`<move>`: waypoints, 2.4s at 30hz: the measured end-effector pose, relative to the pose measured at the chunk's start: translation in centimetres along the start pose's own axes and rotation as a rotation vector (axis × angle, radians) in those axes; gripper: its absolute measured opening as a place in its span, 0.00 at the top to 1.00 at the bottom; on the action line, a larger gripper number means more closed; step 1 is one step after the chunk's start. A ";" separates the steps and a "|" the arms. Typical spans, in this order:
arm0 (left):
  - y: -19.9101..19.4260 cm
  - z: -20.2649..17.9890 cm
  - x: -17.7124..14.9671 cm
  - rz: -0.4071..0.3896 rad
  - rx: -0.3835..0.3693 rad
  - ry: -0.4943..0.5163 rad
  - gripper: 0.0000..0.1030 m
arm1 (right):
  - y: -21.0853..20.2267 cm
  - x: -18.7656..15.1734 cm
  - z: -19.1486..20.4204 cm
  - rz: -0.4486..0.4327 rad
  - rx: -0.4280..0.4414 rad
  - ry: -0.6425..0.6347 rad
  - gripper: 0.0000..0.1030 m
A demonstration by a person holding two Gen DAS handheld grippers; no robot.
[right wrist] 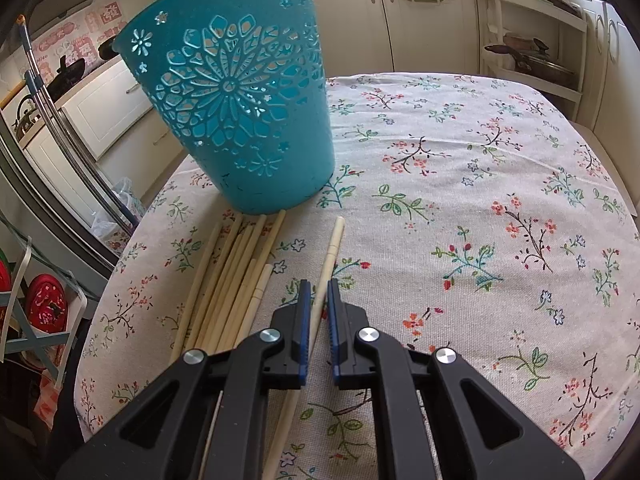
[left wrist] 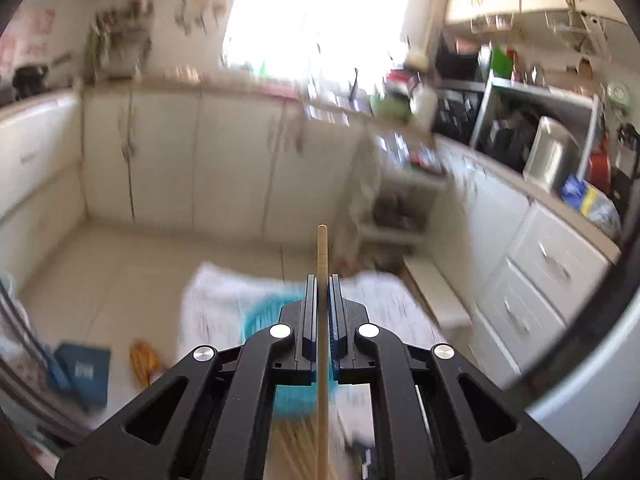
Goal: Organize utensils
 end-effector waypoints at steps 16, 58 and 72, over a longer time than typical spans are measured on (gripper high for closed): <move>12.1 3.9 0.1 -0.055 0.225 -0.047 0.95 | 0.0 0.0 -0.4 -0.001 0.030 0.021 0.91; -5.4 12.5 -16.8 0.153 0.312 -0.136 0.18 | -8.9 21.7 5.3 -0.662 -0.030 0.008 0.94; -4.8 11.8 -17.6 0.195 0.286 -0.163 0.17 | -8.4 17.0 6.7 -0.536 -0.082 -0.097 0.82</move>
Point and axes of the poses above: each gripper's, at about its wrist camera, not at the fingertips, and y roughly the way its jaws point, z to its left, x to its top, the point moved 8 cm from there along y, roughly the way its jaws point, and after that the axes turned 3 degrees about -y, right-handed, at the moved point
